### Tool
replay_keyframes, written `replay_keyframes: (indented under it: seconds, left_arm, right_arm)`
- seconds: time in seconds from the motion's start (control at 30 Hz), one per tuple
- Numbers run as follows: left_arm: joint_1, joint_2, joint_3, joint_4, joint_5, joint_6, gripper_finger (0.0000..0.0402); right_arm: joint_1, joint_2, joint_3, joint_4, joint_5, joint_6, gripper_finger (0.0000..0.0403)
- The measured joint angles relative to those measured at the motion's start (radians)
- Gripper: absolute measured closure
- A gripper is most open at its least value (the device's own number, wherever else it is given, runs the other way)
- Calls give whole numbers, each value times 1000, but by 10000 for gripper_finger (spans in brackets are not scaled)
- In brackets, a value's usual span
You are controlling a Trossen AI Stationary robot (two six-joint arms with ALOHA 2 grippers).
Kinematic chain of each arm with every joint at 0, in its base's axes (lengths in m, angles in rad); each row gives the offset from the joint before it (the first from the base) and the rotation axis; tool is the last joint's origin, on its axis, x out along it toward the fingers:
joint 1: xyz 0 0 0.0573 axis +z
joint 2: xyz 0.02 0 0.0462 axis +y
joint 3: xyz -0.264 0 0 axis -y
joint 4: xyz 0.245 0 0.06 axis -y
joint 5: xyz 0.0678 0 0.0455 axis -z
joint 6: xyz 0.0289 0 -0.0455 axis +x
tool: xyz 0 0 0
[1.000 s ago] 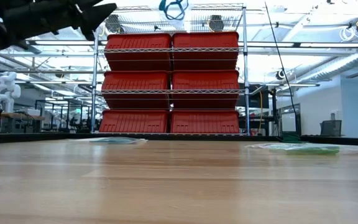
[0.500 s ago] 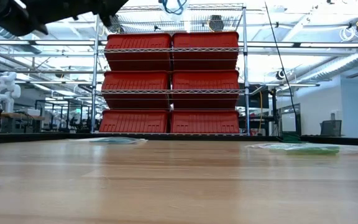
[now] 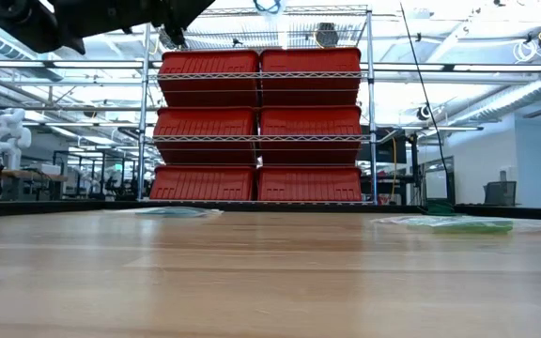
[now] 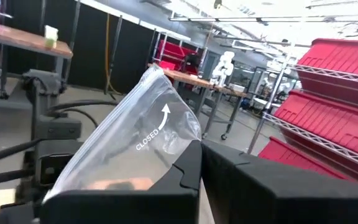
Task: Sort rubber bands
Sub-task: Close the center zip lock bag
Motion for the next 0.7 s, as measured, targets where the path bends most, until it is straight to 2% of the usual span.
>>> replay_keyframes:
  seconds: [0.33,0.47,0.7]
  left_arm:
    - [-19,0,-1,134,-50,47,216]
    - [-19,0,-1,130,-117,47,216]
    - [-19,0,-1,94,-169,45,216]
  right_arm:
    - [0,0,0,-4,7,2,403]
    - [0,0,0,-6,7,6,403]
    - [0,0,0,-5,7,1,403]
